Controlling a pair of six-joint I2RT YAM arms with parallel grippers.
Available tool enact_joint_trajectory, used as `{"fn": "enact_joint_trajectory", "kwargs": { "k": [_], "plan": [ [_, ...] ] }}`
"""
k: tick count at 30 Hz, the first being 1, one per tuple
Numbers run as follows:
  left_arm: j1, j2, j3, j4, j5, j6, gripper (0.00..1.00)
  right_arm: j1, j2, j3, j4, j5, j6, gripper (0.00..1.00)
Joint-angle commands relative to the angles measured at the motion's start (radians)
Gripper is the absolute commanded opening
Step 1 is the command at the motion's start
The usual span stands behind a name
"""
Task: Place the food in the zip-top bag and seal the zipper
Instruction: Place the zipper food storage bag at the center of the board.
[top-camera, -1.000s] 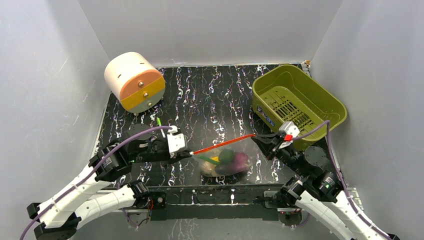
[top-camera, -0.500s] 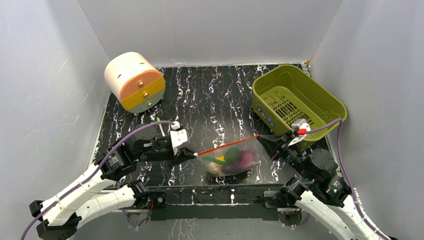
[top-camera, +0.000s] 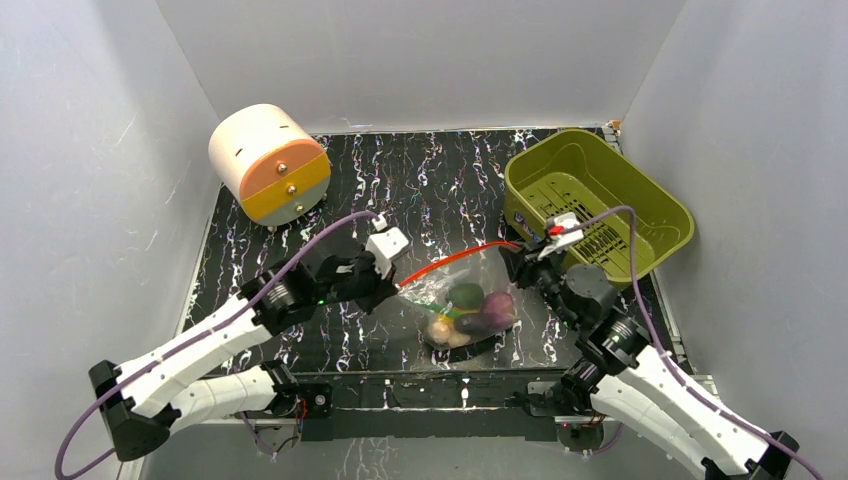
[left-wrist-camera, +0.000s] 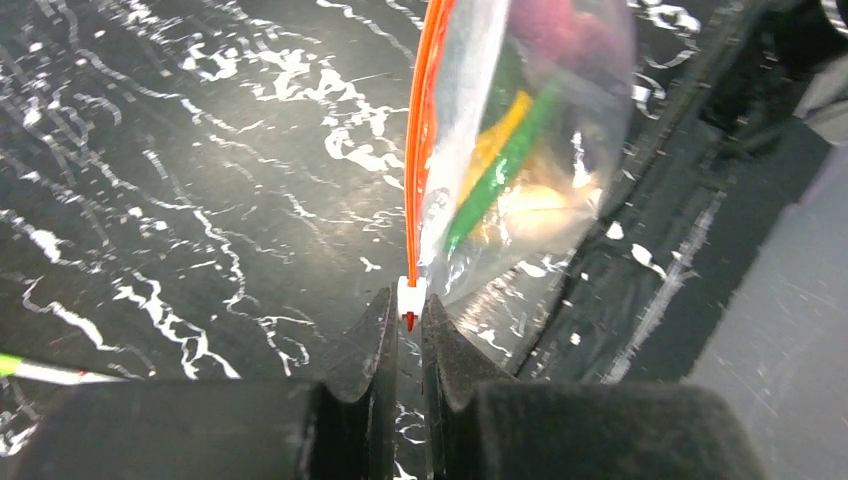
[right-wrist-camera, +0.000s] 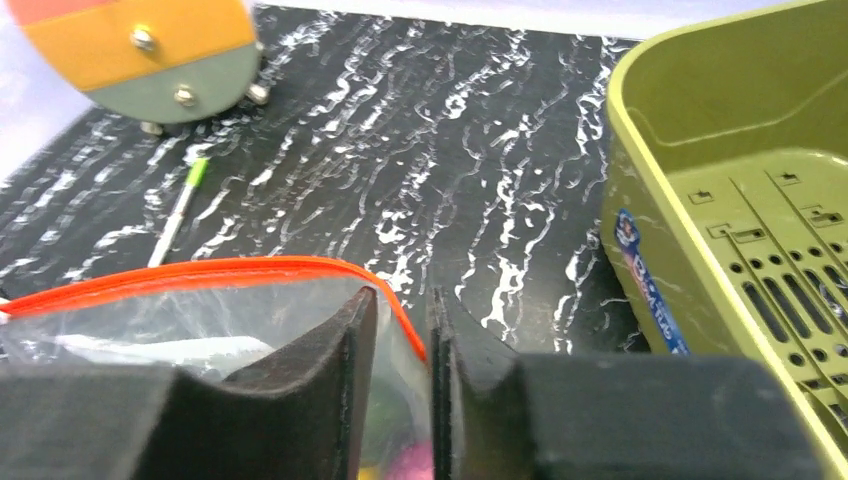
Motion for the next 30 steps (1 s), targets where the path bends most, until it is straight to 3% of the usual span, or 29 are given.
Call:
{"fn": "enact_joint_trajectory", "kwargs": {
  "k": [1,8,11,15,16,17,18,27,30],
  "plan": [
    [0.003,0.088,0.086,-0.032,-0.187,-0.030,0.00,-0.006,0.119,0.091,0.137,0.086,-0.071,0.28],
    [0.006,0.188,0.132,0.053,-0.362,-0.045,0.00,-0.006,0.204,0.255,0.002,0.162,0.018,0.52],
    [0.018,0.231,0.147,0.119,-0.422,-0.028,0.00,-0.007,0.197,0.303,-0.068,0.152,0.052,0.66],
    [0.054,0.309,0.190,0.162,-0.435,0.006,0.00,-0.006,0.162,0.339,-0.117,0.111,0.088,0.72],
    [0.070,0.333,0.209,0.157,-0.438,0.001,0.00,-0.006,0.155,0.348,-0.130,0.103,0.096,0.78],
    [0.087,0.356,0.228,0.151,-0.434,-0.003,0.00,-0.006,0.149,0.357,-0.147,0.101,0.108,0.92],
    [0.103,0.378,0.241,0.148,-0.430,-0.007,0.00,-0.006,0.144,0.365,-0.167,0.106,0.121,0.97],
    [0.203,0.429,0.271,0.129,-0.391,-0.067,0.05,-0.006,0.128,0.414,-0.331,0.166,0.272,0.98],
    [0.208,0.415,0.259,0.132,-0.387,-0.072,0.17,-0.007,0.134,0.408,-0.352,0.166,0.292,0.98]
  ]
}}
